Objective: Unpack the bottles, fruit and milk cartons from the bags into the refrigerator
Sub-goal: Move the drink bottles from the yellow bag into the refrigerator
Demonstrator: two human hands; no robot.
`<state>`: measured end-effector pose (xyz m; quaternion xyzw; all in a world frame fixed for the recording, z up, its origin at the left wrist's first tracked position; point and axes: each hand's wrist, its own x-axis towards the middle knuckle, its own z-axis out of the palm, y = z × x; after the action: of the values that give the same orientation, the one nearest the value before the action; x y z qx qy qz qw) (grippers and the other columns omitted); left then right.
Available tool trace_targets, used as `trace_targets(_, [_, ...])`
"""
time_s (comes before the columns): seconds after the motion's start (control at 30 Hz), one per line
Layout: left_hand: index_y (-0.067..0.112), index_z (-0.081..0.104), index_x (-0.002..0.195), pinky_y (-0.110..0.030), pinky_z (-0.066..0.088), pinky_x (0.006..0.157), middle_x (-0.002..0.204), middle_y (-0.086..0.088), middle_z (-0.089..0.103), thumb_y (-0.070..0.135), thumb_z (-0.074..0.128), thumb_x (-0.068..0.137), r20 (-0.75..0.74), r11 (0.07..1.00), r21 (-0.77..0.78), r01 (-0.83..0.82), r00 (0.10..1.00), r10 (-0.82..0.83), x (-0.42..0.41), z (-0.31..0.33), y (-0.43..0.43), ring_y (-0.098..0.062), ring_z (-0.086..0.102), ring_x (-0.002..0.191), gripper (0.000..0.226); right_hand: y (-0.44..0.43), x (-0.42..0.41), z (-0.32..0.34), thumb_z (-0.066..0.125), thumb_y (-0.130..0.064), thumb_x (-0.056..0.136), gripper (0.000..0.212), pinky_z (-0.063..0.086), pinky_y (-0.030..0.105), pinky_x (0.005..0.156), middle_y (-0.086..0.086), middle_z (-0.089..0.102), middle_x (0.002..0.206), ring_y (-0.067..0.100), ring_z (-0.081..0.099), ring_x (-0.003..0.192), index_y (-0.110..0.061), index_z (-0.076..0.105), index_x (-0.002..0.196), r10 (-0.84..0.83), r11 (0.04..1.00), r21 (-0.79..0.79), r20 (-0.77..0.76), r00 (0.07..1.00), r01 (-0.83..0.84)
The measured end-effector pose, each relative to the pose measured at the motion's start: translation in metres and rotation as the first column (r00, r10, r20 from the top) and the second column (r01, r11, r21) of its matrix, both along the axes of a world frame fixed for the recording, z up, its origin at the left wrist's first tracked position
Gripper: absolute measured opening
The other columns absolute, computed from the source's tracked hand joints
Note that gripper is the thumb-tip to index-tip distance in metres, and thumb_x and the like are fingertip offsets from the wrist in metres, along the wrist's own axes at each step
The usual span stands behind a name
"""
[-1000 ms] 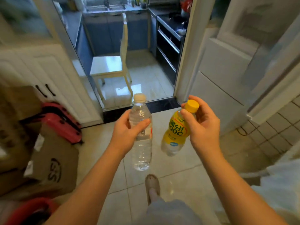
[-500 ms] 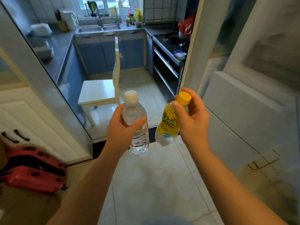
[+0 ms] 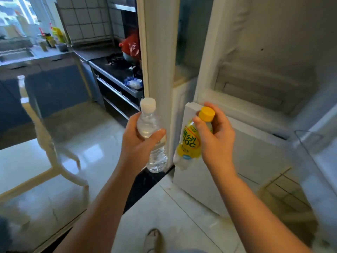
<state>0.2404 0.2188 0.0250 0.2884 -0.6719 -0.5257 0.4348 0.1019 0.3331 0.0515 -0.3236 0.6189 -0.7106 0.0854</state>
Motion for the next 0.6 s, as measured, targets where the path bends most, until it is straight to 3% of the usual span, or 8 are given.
trace_targets(0.13, [0.026, 0.055, 0.123, -0.026, 0.058, 0.075, 0.103, 0.006, 0.067, 0.013, 0.081, 0.08, -0.009, 0.983, 0.024, 0.181, 0.984, -0.18, -0.074, 0.01, -0.069, -0.012, 0.069, 0.097, 0.052, -0.043, -0.055, 0.011, 0.068, -0.013, 0.093, 0.037, 0.053, 0.041, 0.097, -0.001, 0.068, 0.114, 0.014, 0.065, 0.107, -0.032, 0.06, 0.123, -0.164, 0.986, 0.014, -0.035, 0.986, 0.164])
trace_targets(0.3, [0.019, 0.052, 0.128, -0.016, 0.054, 0.077, 0.105, 0.007, 0.066, 0.012, 0.08, 0.079, 0.002, 0.917, -0.031, 0.397, 0.918, -0.397, -0.164, 0.031, -0.122, -0.006, 0.066, 0.097, 0.057, -0.074, -0.113, 0.033, 0.066, -0.01, 0.093, 0.037, 0.053, 0.033, 0.094, 0.001, 0.068, 0.11, 0.015, 0.064, 0.105, -0.03, 0.059, 0.123, -0.355, 0.935, -0.024, -0.067, 0.932, 0.354])
trace_targets(0.43, [0.027, 0.051, 0.128, -0.018, 0.054, 0.081, 0.113, 0.007, 0.063, 0.021, 0.082, 0.076, -0.008, 0.861, -0.079, 0.503, 0.863, -0.505, -0.231, 0.049, -0.135, -0.004, 0.064, 0.102, 0.061, -0.078, -0.155, 0.054, 0.064, -0.006, 0.094, 0.034, 0.052, 0.025, 0.086, -0.005, 0.068, 0.101, 0.011, 0.064, 0.097, -0.025, 0.059, 0.122, -0.481, 0.877, -0.082, -0.132, 0.867, 0.474])
trace_targets(0.53, [0.037, 0.05, 0.119, -0.009, 0.05, 0.074, 0.108, 0.013, 0.063, 0.015, 0.083, 0.077, -0.035, 0.832, -0.121, 0.541, 0.836, -0.548, -0.276, 0.067, -0.137, 0.005, 0.063, 0.096, 0.058, -0.077, -0.186, 0.075, 0.064, -0.006, 0.093, 0.033, 0.052, 0.021, 0.08, -0.009, 0.066, 0.096, 0.008, 0.063, 0.092, -0.028, 0.059, 0.117, -0.562, 0.826, -0.149, -0.152, 0.813, 0.544])
trace_targets(0.6, [0.034, 0.05, 0.12, -0.009, 0.05, 0.074, 0.107, 0.012, 0.062, 0.012, 0.083, 0.078, -0.057, 0.814, -0.156, 0.559, 0.818, -0.572, -0.304, 0.081, -0.134, 0.007, 0.063, 0.095, 0.058, -0.074, -0.208, 0.09, 0.065, -0.007, 0.092, 0.032, 0.051, 0.023, 0.079, -0.001, 0.066, 0.098, 0.01, 0.062, 0.09, -0.03, 0.059, 0.115, -0.603, 0.795, -0.207, -0.178, 0.777, 0.57])
